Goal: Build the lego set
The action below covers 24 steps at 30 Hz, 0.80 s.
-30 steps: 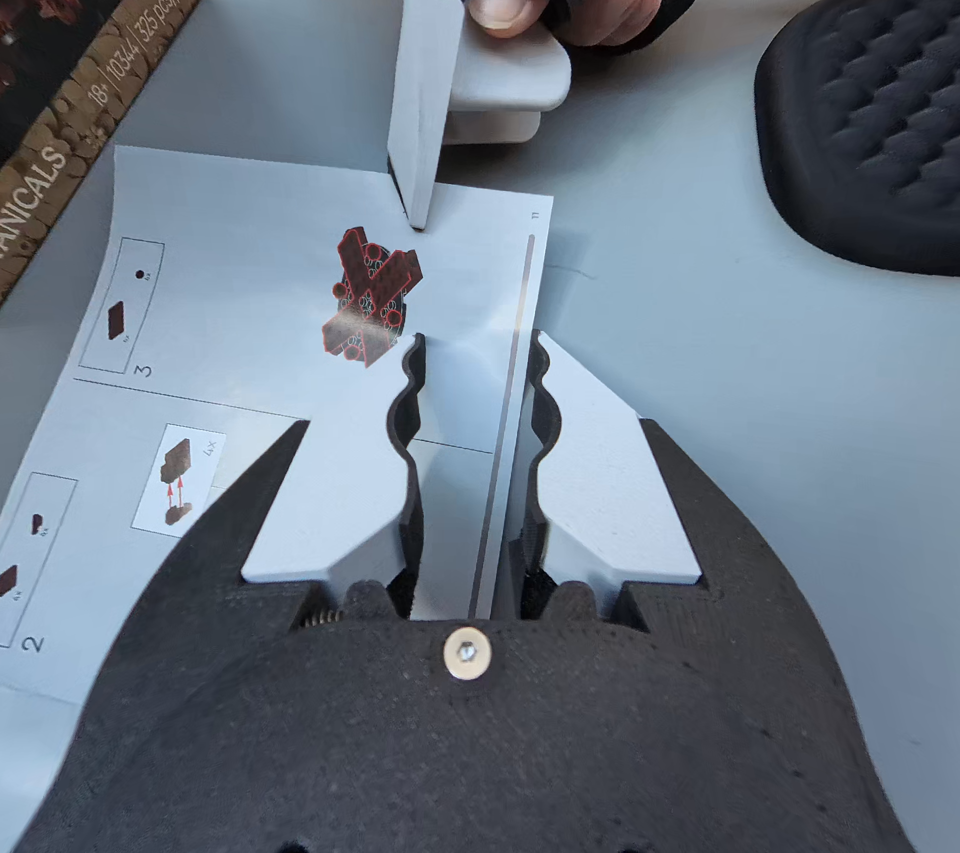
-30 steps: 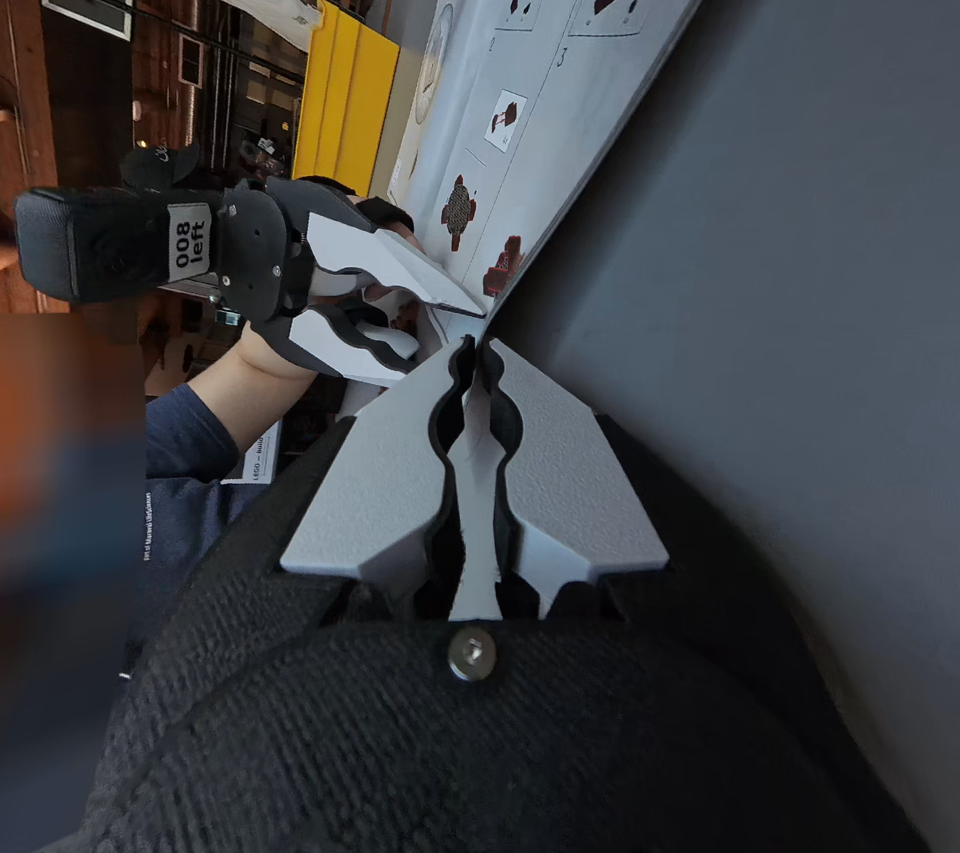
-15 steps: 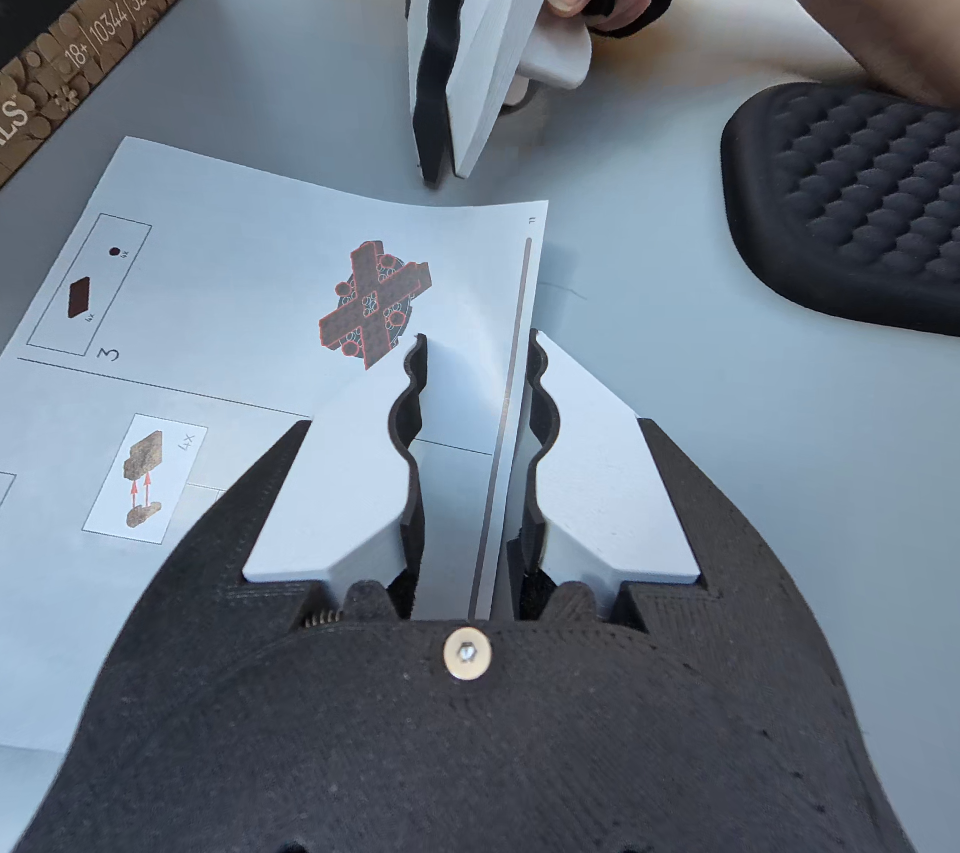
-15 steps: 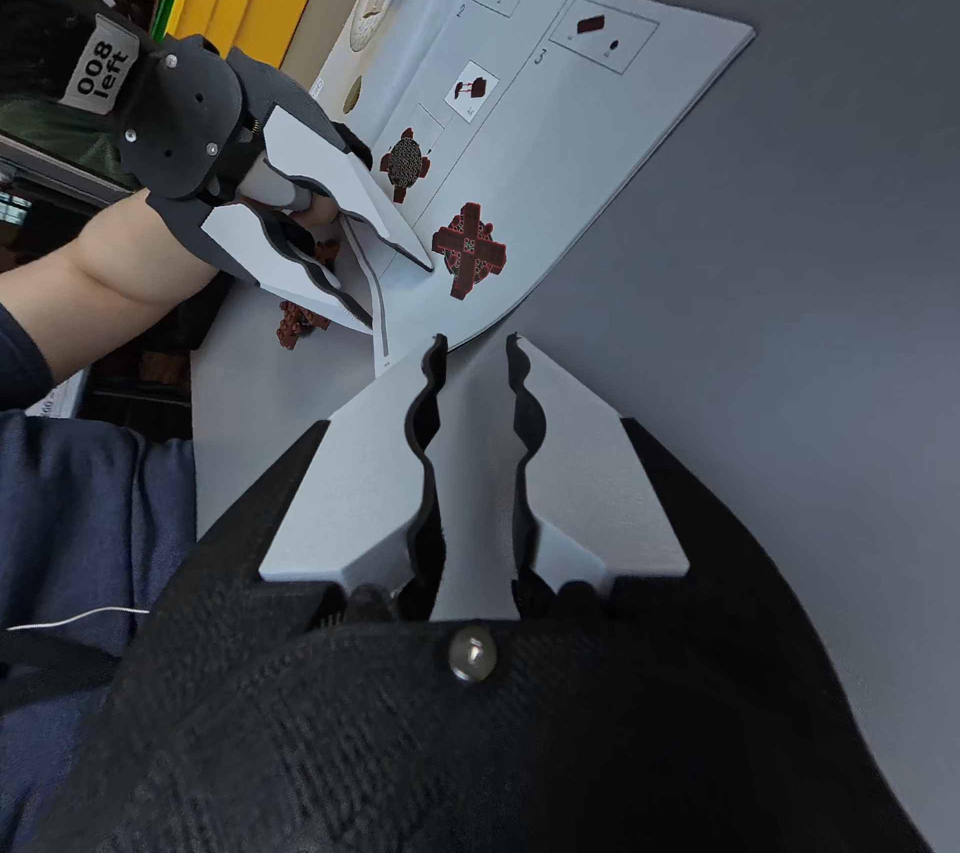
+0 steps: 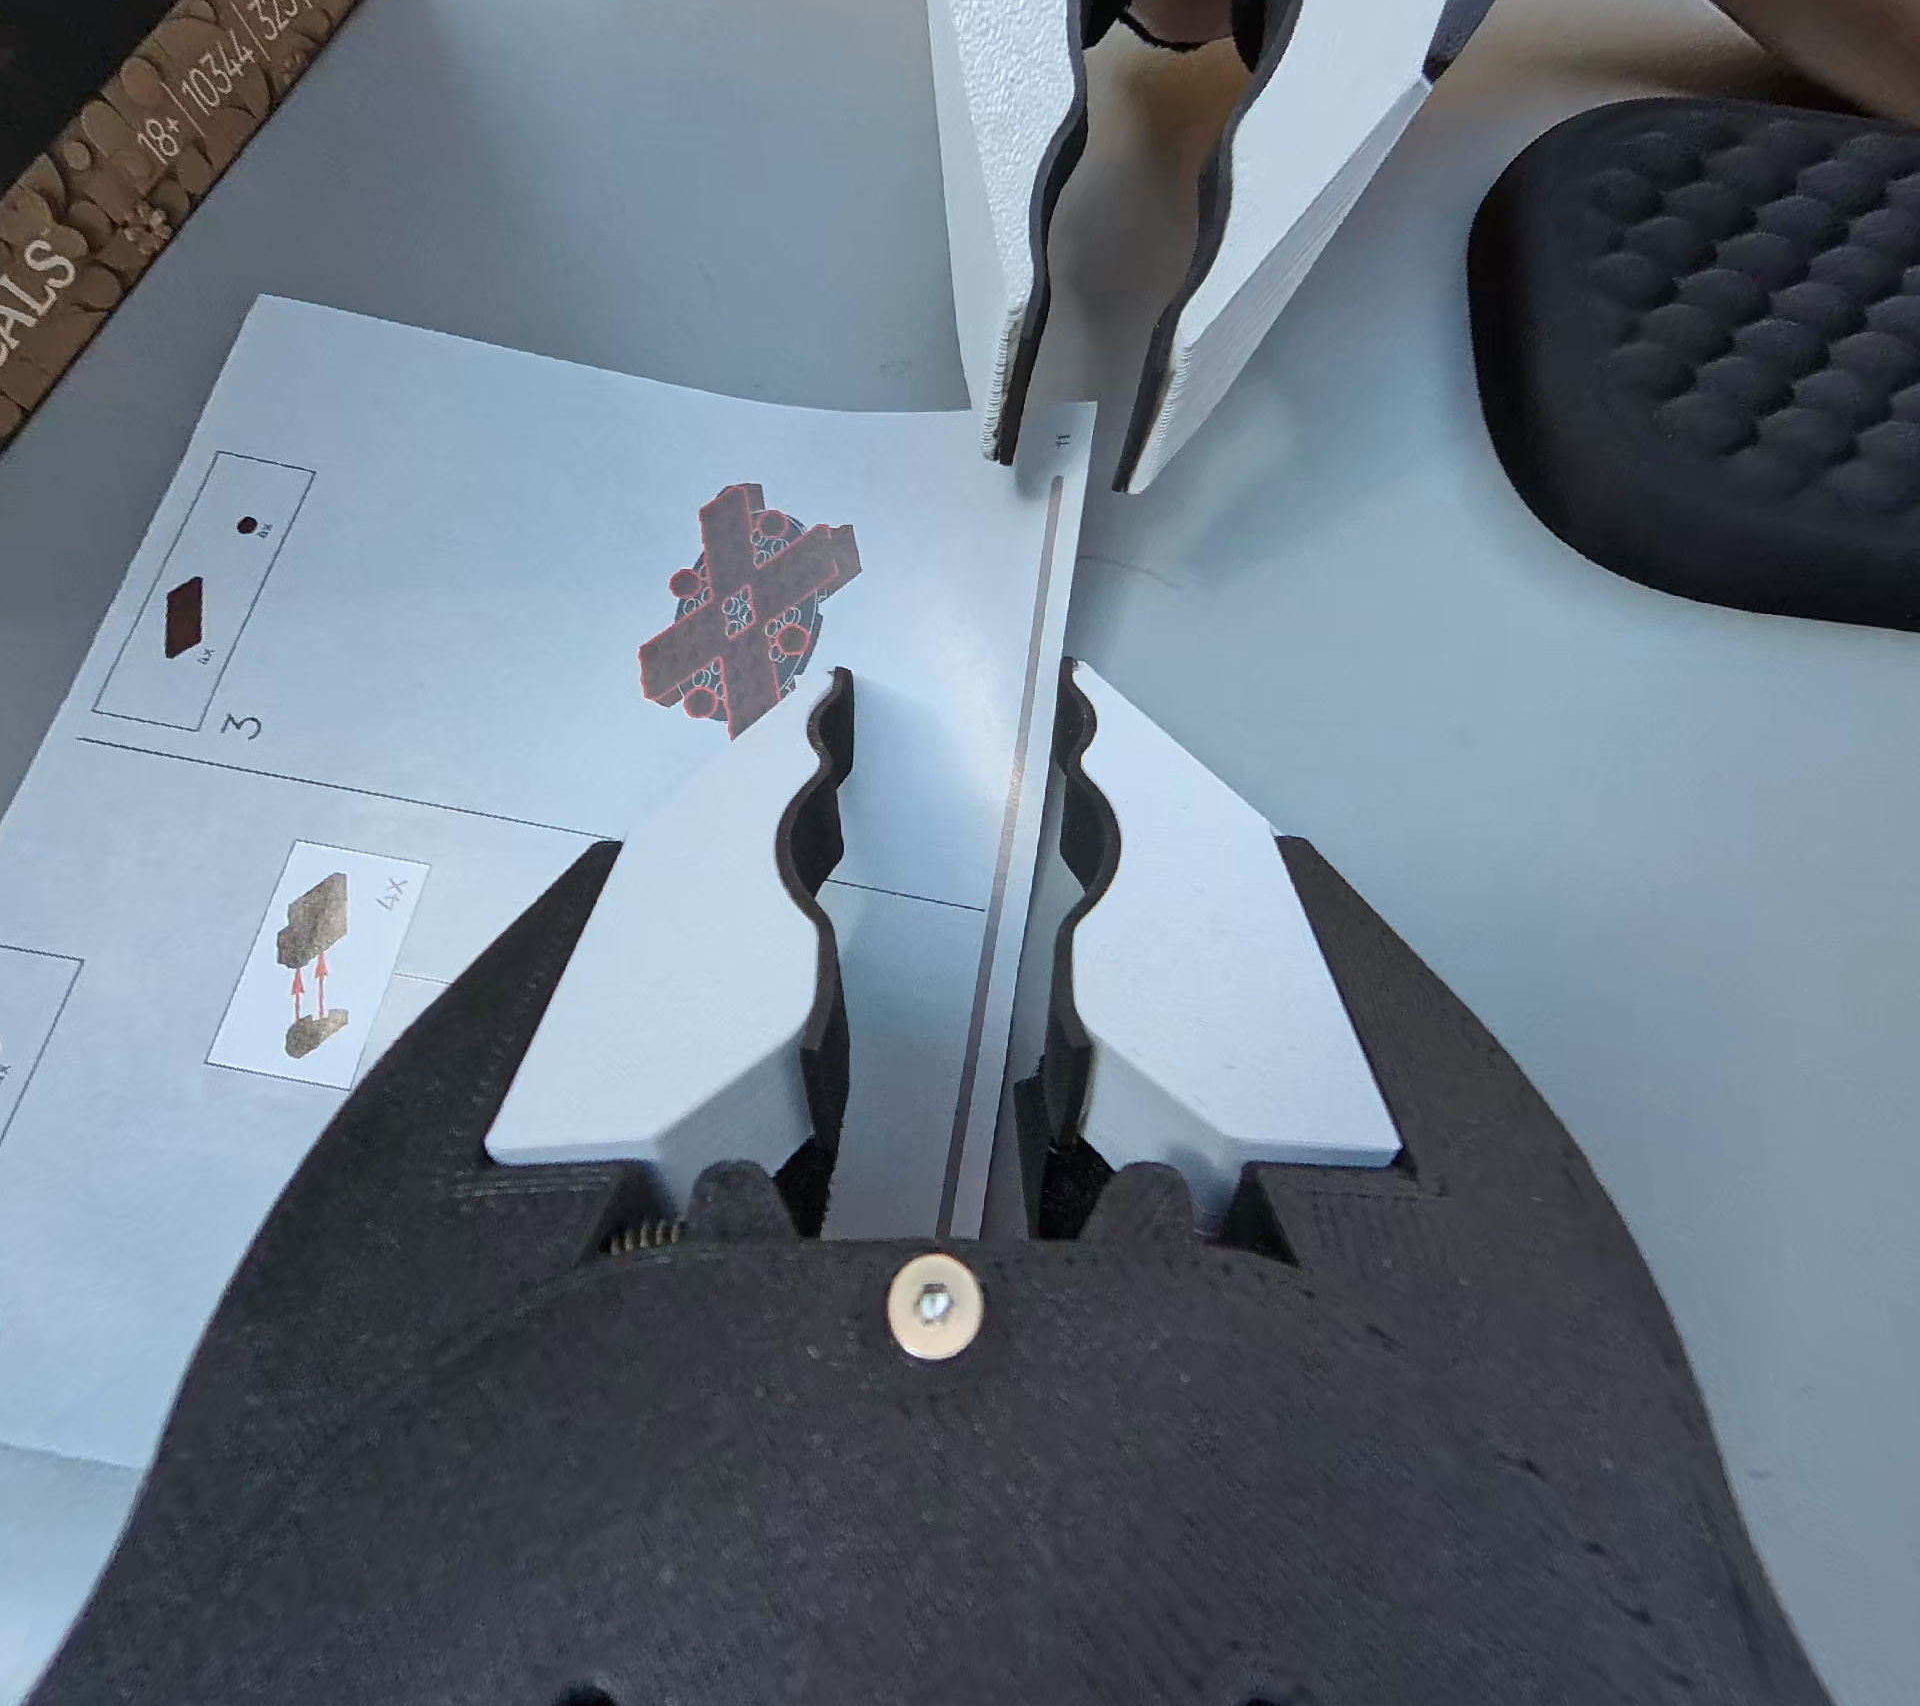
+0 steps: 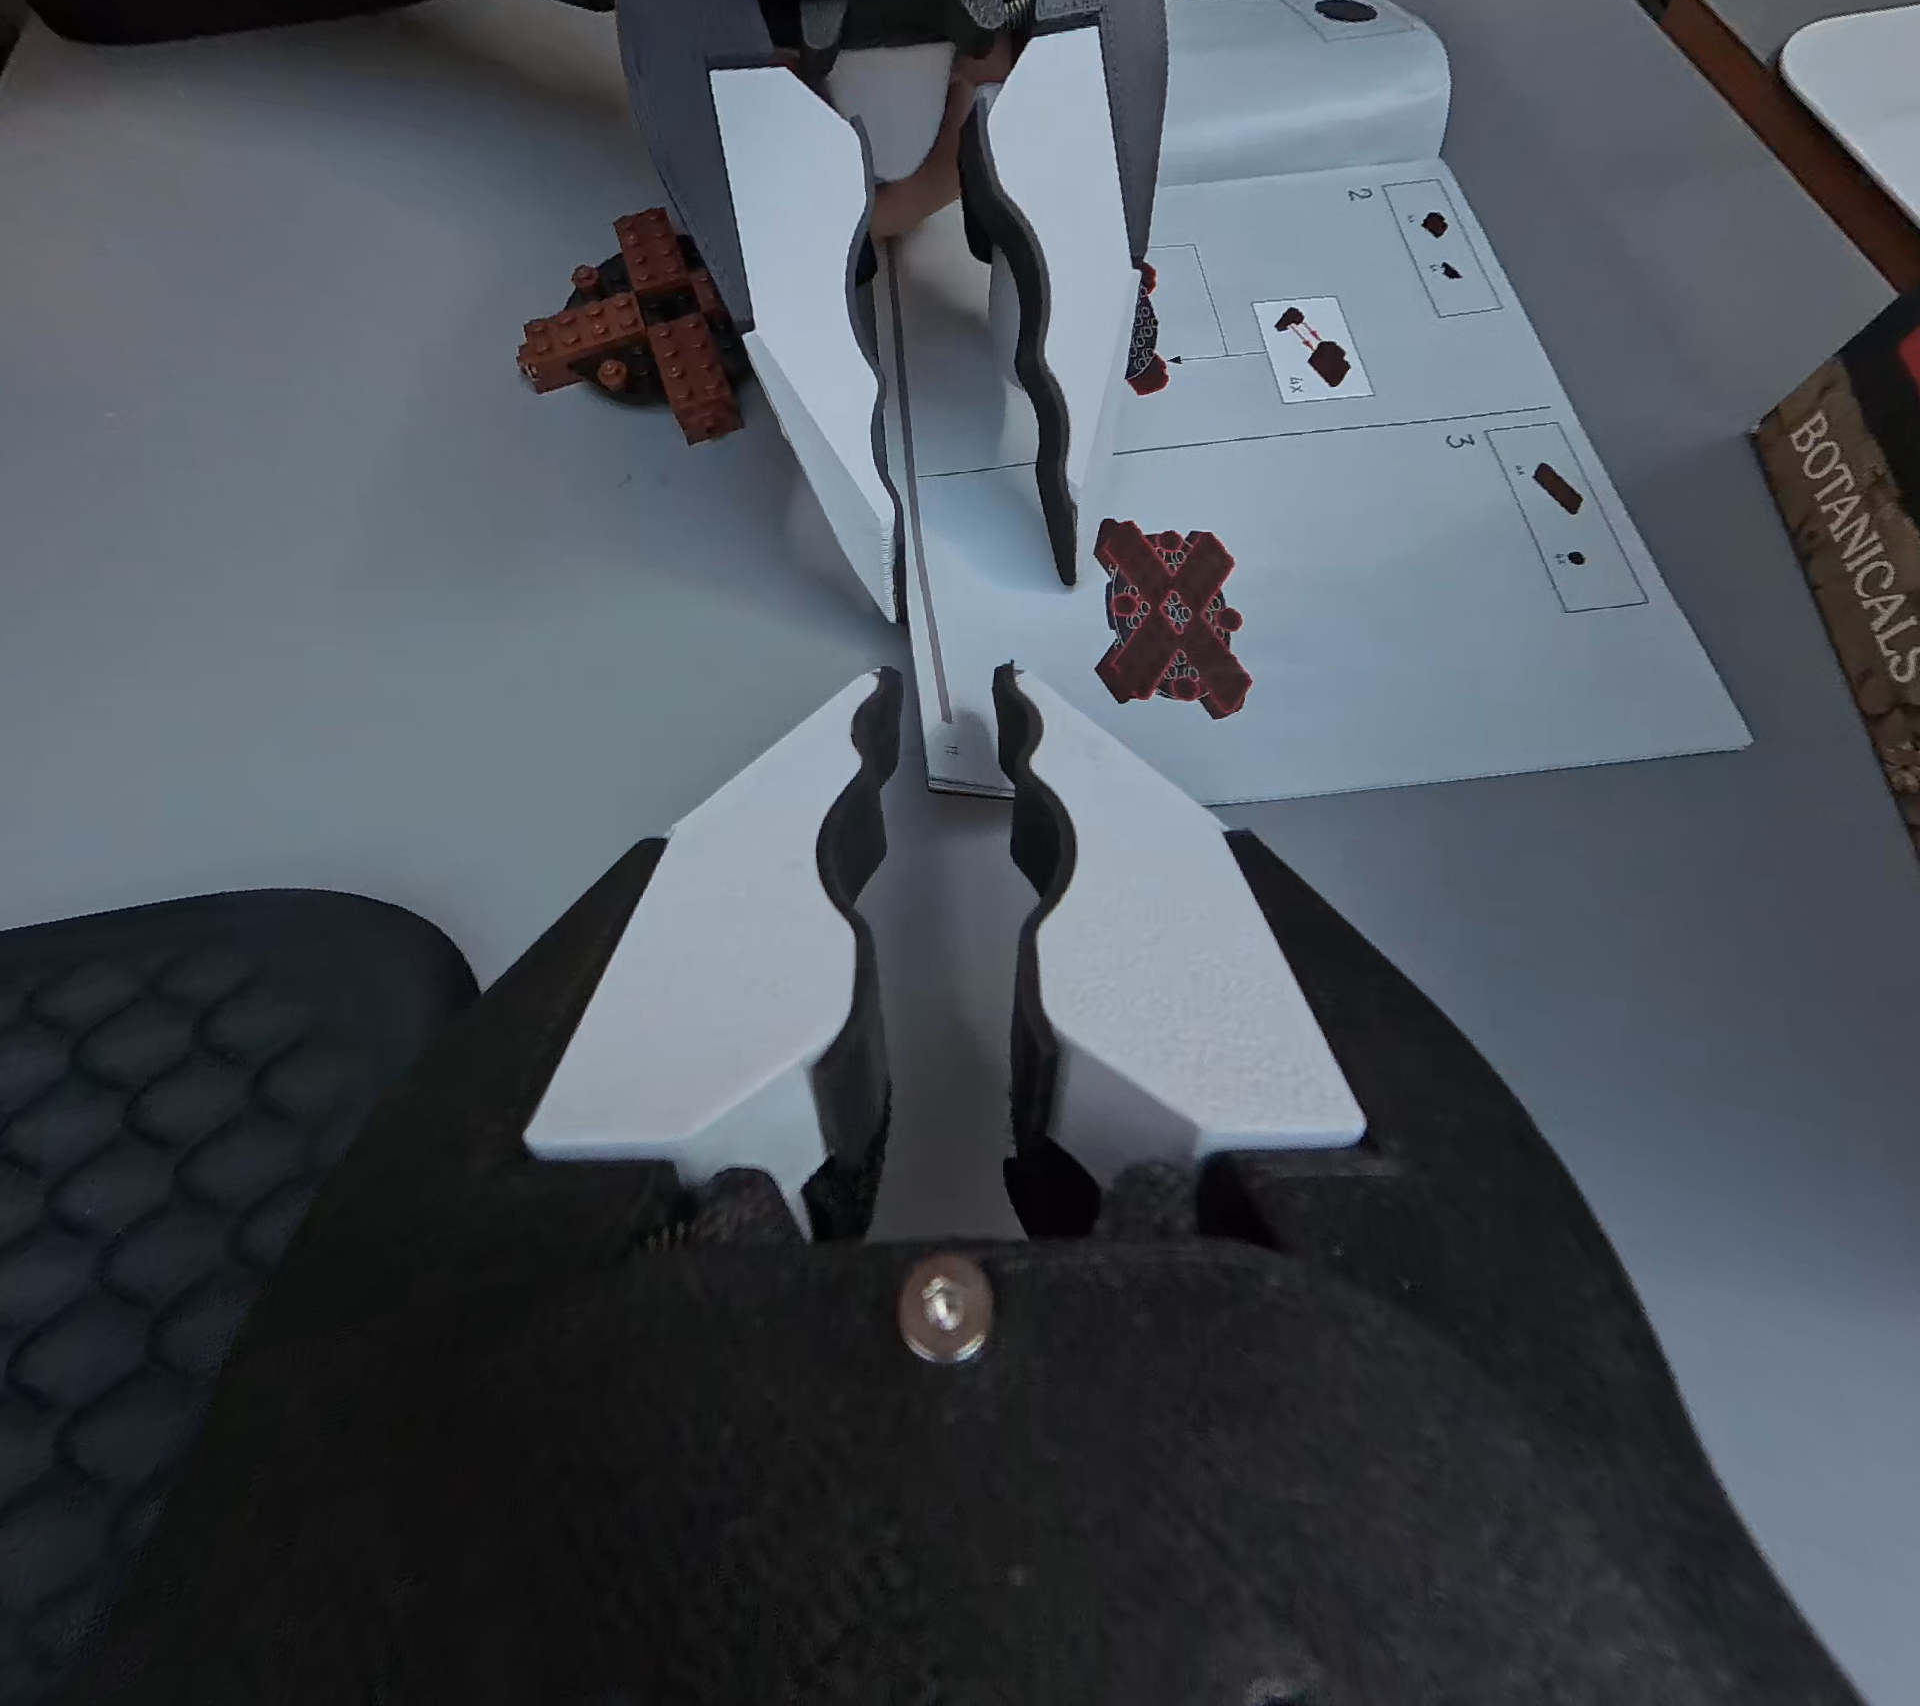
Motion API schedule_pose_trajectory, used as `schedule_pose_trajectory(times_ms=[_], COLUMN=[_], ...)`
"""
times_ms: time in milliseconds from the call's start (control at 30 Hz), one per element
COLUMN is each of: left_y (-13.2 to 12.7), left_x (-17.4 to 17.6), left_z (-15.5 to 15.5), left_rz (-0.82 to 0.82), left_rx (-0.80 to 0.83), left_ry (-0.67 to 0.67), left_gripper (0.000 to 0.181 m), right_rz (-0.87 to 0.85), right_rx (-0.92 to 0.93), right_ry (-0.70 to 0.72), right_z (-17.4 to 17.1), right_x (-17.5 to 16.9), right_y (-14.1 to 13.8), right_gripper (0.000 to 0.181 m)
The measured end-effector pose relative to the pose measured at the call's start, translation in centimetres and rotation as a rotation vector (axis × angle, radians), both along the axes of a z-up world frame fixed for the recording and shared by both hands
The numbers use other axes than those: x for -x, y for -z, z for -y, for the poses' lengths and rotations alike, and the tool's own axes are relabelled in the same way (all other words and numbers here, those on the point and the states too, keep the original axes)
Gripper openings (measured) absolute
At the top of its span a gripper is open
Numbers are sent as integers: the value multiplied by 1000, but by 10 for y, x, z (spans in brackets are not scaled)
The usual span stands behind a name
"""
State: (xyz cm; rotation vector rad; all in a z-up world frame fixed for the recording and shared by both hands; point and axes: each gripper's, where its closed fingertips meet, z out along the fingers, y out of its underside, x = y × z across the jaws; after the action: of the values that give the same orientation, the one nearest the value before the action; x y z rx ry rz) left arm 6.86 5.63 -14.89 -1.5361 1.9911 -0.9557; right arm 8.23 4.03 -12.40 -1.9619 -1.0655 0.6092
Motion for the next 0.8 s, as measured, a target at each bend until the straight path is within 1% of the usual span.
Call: schedule_pose_trajectory(times_ms=[100, 333, 800], left_y=[0, 0, 0], left_x=[0, 0, 0], left_z=[0, 0, 0], left_rz=[1, 1, 9], left_rx=[-3, 4, 3], left_ry=[-1, -1, -1], left_gripper=[37, 37, 37], right_rz=[-22, 35, -38], right_rx=[12, 21, 40], right_ry=[4, 2, 36], right_z=[0, 0, -5], right_x=[0, 0, -3], right_y=[-3, 7, 1], right_gripper=[16, 14, 14])
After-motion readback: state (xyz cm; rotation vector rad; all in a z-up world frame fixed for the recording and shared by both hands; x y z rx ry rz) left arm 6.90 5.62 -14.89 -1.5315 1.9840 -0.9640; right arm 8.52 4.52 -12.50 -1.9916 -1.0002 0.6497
